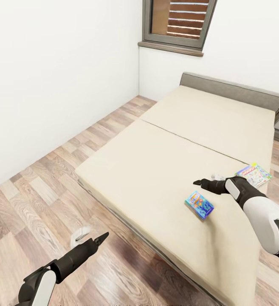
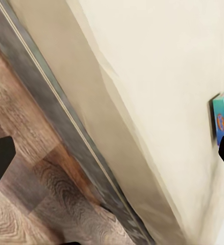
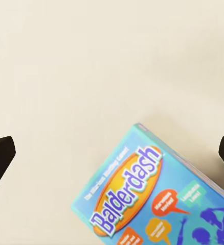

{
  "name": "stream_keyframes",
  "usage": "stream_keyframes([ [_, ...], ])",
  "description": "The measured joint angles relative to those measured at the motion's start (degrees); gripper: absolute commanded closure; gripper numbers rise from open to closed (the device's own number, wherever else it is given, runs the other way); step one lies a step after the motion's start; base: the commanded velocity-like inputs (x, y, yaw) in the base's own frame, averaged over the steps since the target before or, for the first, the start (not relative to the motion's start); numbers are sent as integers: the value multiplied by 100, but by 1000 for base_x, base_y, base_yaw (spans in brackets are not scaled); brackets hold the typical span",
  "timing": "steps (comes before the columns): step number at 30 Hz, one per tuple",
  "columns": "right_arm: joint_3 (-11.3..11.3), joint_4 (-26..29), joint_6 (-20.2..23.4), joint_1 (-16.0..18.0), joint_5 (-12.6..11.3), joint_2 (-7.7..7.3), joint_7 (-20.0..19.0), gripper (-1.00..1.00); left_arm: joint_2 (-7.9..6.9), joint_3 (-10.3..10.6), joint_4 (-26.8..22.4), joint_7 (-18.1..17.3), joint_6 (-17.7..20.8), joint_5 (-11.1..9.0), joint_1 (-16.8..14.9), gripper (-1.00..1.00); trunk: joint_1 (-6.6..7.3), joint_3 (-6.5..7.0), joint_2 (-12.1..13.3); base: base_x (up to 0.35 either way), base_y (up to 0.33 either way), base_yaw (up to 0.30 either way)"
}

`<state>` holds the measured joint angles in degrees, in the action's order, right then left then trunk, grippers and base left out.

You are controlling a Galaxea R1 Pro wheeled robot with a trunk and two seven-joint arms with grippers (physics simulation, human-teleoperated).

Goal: Put all the toys in the child's room - the three board games (two on the bed and one on the table), the two jigsaw puzzles on the table, and the tennis ball on the table - inside the toy box on the table in the child's room.

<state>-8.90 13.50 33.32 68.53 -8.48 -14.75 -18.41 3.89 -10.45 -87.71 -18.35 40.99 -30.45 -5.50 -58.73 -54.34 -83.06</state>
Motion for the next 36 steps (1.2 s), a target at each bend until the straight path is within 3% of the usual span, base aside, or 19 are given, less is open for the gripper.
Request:
stream_keyframes([
  [23,-4,-23,-78,-5,0,22,-1,-100,0,0,3,8,-3,7,0,-100,0,-214,0,0,0,0],
  [36,-15,-20,-42,0,0,-40,-34,-100,0,1,3,9,-5,9,0,-100,0,-336,0,0,0,0],
])
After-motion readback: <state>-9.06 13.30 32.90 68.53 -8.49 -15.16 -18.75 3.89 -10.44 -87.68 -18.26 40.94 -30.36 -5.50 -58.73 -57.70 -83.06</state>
